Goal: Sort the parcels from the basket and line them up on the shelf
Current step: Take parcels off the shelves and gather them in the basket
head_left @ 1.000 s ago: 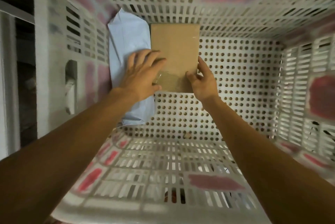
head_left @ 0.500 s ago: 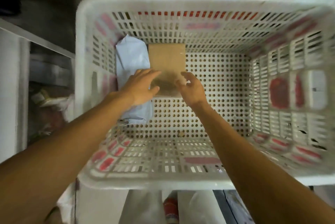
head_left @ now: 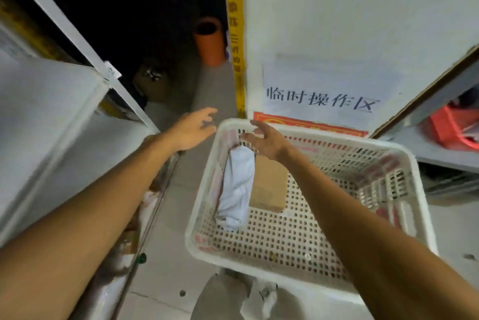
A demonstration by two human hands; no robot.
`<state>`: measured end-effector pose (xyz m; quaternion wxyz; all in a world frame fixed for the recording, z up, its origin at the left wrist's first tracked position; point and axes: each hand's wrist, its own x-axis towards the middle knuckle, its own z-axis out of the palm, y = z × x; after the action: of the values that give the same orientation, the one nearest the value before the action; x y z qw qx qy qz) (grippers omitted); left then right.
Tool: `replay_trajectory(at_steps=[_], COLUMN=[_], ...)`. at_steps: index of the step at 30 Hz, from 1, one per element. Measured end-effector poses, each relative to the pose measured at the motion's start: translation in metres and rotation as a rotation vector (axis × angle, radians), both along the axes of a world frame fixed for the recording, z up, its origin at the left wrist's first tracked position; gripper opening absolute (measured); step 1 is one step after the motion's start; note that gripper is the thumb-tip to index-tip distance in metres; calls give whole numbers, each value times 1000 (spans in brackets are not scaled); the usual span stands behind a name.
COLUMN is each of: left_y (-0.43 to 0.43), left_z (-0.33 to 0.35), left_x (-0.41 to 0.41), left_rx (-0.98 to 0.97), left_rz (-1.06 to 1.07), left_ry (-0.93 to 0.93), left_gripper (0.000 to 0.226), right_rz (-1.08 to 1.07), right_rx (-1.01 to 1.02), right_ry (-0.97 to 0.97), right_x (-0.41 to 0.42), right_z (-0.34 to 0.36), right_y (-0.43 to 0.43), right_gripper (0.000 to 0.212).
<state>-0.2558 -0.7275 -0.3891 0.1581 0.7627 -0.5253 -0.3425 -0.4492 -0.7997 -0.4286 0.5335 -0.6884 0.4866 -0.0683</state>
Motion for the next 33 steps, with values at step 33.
replay_trajectory(at_steps=[33], left_y=[625], left_z=[333], left_x=[35], left_rx=[-308], left_rz=[1250], left_ry=[-720], left_gripper=[47], right_rz=[1328], right_rx=[-343], right_ry=[-681], right_x=[291], right_z=[354], right_y=[478], right_gripper=[58])
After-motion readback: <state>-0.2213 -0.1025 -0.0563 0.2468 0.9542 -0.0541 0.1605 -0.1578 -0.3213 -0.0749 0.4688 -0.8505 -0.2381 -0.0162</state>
